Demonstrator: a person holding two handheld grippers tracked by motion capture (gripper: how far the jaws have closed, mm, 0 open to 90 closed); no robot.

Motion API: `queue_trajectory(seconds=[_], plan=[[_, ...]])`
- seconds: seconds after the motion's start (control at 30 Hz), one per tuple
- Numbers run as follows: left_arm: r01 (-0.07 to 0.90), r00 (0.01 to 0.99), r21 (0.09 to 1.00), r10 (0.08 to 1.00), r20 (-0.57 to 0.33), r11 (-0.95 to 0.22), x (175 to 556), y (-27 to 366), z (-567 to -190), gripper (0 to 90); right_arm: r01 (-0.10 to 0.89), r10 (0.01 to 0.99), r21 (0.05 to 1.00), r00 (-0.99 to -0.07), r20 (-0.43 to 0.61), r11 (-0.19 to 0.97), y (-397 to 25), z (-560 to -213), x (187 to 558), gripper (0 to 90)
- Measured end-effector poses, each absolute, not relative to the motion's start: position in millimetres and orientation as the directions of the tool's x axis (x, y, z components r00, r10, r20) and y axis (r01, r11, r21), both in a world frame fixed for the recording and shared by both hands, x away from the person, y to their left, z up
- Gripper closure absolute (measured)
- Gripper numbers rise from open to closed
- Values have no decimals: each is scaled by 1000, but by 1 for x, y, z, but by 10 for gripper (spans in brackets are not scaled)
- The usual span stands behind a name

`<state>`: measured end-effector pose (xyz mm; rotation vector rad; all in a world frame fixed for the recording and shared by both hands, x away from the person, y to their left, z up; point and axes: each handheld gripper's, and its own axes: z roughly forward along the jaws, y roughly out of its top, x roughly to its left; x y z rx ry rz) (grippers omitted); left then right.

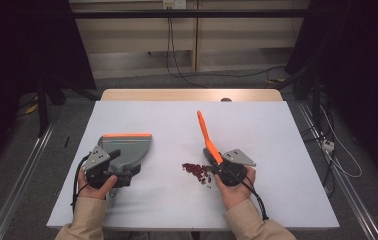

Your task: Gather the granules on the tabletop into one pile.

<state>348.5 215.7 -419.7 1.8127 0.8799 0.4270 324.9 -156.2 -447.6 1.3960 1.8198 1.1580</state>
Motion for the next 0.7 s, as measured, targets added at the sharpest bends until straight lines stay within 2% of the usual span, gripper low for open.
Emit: queue_trajectory(seconds=[0.7], plan=[[371, 669, 906, 735, -108, -205, 349, 215, -420, 62, 428, 953, 900, -297, 53, 83, -130, -451, 325, 710]])
